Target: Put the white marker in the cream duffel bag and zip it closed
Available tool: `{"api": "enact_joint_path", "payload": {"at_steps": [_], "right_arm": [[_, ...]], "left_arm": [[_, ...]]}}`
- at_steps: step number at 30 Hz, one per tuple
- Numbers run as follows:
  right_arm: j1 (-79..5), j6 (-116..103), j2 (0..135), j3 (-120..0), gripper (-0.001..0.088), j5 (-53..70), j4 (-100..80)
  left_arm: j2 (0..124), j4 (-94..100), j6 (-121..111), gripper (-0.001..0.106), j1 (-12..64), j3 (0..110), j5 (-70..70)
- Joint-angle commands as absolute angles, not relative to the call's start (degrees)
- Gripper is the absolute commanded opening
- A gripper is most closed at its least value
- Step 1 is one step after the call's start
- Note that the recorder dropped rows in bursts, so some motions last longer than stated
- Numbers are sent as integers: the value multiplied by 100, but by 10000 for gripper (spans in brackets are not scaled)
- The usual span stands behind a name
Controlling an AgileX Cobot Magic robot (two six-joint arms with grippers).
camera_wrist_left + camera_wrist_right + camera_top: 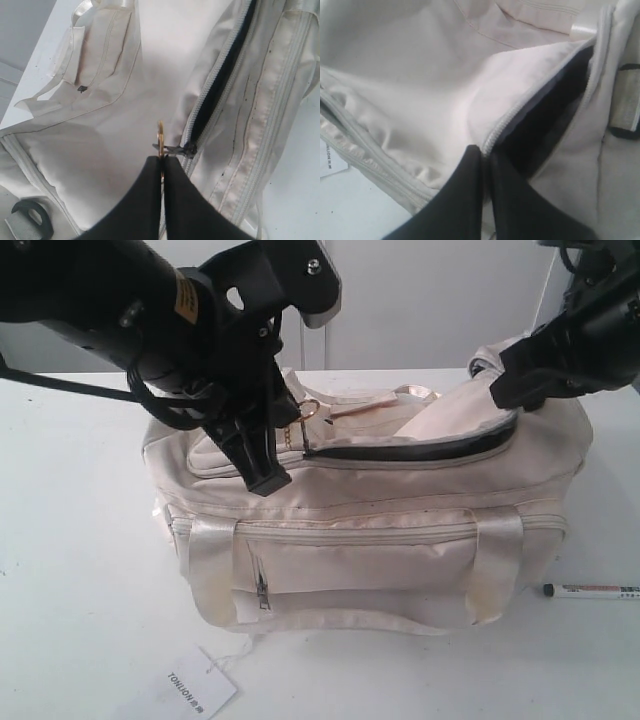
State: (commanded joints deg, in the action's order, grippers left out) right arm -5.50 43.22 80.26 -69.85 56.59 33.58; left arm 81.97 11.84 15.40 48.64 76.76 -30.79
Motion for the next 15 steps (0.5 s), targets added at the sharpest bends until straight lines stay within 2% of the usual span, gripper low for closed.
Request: {"api": "enact_joint_path", "payload": {"at_steps": [15], "right_arm": [[-865, 5398, 8026, -6535, 0, 4968, 3403]], "left_arm": [[8197, 1267, 1540, 0, 4864, 7676, -2953]]}}
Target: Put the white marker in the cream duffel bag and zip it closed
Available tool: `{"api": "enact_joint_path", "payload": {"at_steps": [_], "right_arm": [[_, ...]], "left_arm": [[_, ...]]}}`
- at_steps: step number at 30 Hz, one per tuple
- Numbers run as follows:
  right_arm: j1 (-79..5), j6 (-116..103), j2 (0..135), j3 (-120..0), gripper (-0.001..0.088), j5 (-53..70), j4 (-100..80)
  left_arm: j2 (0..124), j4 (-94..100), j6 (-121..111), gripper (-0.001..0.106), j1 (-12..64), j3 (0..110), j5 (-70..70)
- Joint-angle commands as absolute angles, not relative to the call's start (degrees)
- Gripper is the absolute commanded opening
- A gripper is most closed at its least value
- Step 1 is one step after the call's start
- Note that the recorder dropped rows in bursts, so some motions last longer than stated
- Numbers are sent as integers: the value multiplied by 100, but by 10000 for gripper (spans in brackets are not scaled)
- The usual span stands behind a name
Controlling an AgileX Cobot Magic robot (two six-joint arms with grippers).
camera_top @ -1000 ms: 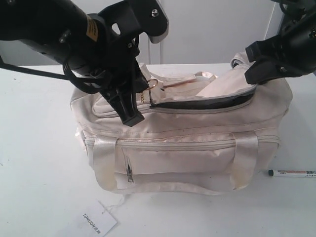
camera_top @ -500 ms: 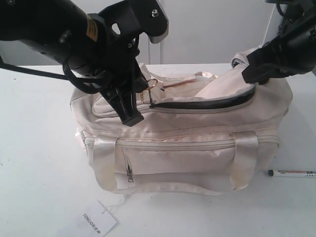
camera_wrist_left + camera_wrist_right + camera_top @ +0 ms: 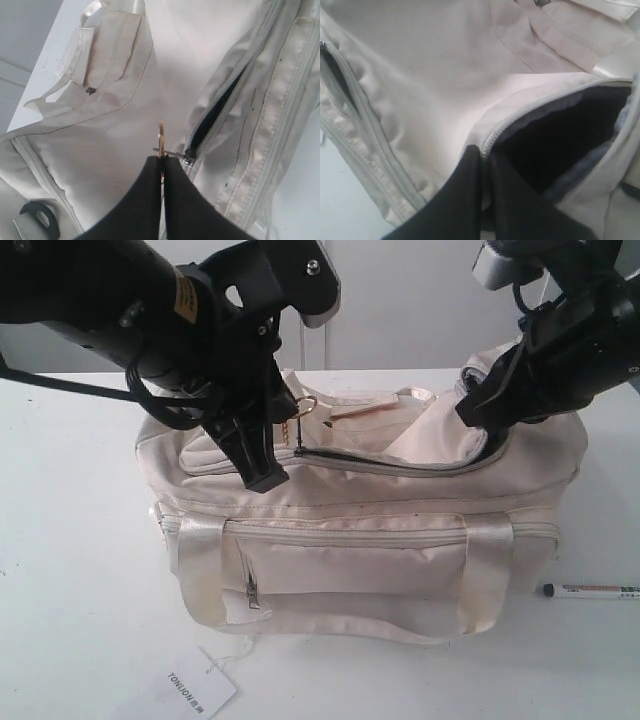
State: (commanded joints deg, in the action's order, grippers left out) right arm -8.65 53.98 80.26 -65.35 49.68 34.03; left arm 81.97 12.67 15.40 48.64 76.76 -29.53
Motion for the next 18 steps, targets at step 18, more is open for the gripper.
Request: {"api": "enact_joint_path", "payload": {"at_steps": [18], "right_arm": [[-1001, 7974, 8026, -6522, 275, 5121, 4510]], "left_arm": [[8197, 1267, 1540, 0, 4864, 7676, -2953]]}}
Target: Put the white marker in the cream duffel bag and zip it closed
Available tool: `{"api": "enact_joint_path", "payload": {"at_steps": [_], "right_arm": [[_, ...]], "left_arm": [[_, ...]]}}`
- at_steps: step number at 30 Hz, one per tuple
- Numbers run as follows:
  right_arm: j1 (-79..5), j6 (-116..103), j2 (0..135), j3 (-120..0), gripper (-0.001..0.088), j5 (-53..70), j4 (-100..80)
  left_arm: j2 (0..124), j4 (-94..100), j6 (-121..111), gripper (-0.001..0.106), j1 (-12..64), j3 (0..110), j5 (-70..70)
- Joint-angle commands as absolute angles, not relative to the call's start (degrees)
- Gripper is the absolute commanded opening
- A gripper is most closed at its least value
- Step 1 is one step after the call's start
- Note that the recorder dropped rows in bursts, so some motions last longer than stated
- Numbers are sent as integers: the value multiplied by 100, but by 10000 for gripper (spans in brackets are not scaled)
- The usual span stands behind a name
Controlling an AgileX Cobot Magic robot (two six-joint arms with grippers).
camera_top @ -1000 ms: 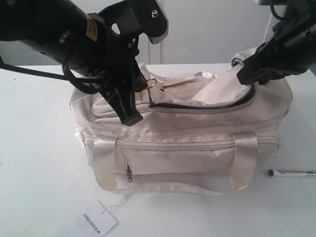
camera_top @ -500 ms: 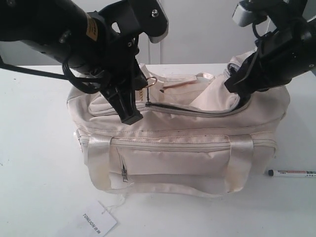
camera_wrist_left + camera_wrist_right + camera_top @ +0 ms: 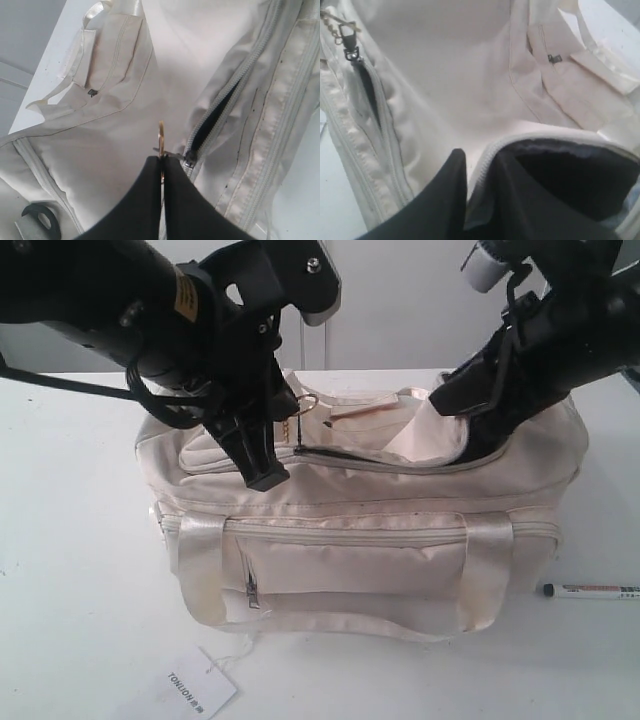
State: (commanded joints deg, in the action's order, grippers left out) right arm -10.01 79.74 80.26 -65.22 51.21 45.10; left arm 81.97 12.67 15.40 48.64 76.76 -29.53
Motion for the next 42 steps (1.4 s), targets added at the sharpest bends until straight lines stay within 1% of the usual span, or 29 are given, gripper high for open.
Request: {"api": "enact_joint_path", "payload": {"at_steps": [3, 7, 12, 17, 23, 27, 32, 36, 37, 42], "right_arm": [[-1114, 8622, 8026, -6522, 313, 5294, 4485], [-1151, 8642, 8026, -6522, 315, 5300, 3982], [-1151, 7389, 7939, -6522, 315, 5258, 2822], [-1151, 6355, 7642, -6522, 317, 5254, 2054], [-1151, 6125, 7155, -6522, 317, 5243, 1607], [-1151, 6224, 6989, -6522, 317, 5154, 2462], [-1265, 7652, 7130, -6342, 317, 5120, 3769], [-1465, 8565, 7393, -6044, 318, 4903, 4214], [-1518, 8700, 7467, -5987, 323, 4806, 4277], [-1795, 9384, 7759, -5845, 408, 4583, 4688]], "left_arm": [[8197, 1267, 1540, 0, 4864, 7676, -2953], [8197, 1267, 1540, 0, 4864, 7676, -2953], [8197, 1267, 1540, 0, 4864, 7676, -2953], [8197, 1267, 1540, 0, 4864, 7676, -2953], [8197, 1267, 1540, 0, 4864, 7676, -2953], [8197, 1267, 1540, 0, 4864, 7676, -2953], [8197, 1267, 1540, 0, 4864, 7676, -2953], [8197, 1267, 1540, 0, 4864, 7676, -2953], [8197, 1267, 1540, 0, 4864, 7676, -2953], [8197, 1243, 1540, 0, 4864, 7676, -2953]]}}
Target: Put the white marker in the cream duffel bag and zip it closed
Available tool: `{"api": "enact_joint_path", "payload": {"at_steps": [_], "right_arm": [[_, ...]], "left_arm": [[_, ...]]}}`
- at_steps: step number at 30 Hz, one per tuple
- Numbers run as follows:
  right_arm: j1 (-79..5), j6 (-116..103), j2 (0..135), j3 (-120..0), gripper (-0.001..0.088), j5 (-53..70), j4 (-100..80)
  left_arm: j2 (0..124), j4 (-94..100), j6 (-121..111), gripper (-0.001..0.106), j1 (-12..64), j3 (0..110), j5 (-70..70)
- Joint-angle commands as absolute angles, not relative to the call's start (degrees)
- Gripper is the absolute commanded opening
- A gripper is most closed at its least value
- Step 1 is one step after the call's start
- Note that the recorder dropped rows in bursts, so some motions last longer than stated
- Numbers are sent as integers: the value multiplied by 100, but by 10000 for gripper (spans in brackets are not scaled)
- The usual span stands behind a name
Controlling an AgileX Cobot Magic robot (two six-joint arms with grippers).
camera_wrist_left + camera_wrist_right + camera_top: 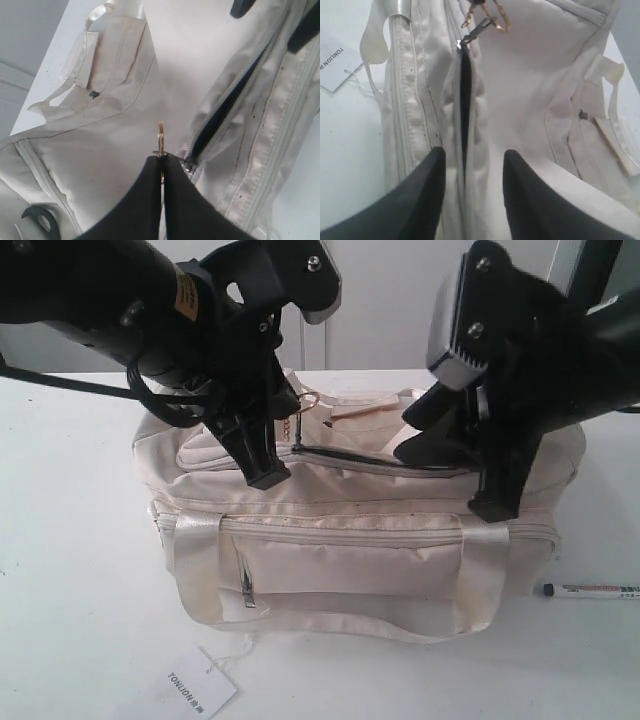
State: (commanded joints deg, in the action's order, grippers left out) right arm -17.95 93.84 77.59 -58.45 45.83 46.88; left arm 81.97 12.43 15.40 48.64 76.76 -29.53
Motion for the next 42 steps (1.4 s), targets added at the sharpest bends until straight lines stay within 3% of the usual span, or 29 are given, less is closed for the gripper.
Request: {"api": "enact_joint_path", "payload": {"at_steps": [16, 20, 27, 42], "right_arm": [[-2223, 9445, 8450, -5845, 407, 4031, 5214], [-2223, 9430, 8539, -5845, 324, 3894, 5214], [-2223, 9430, 8534, -5845, -3, 3858, 5192], [-2223, 8908, 8534, -5845, 0, 3674, 5167]], "left_arm": [[8197, 1245, 1517, 0, 4864, 7676, -2953], [8197, 1234, 1517, 0, 4864, 7676, -2953], [8197, 1234, 1517, 0, 4864, 7676, -2953], [8197, 2079, 1517, 0, 4864, 7676, -4208]]}}
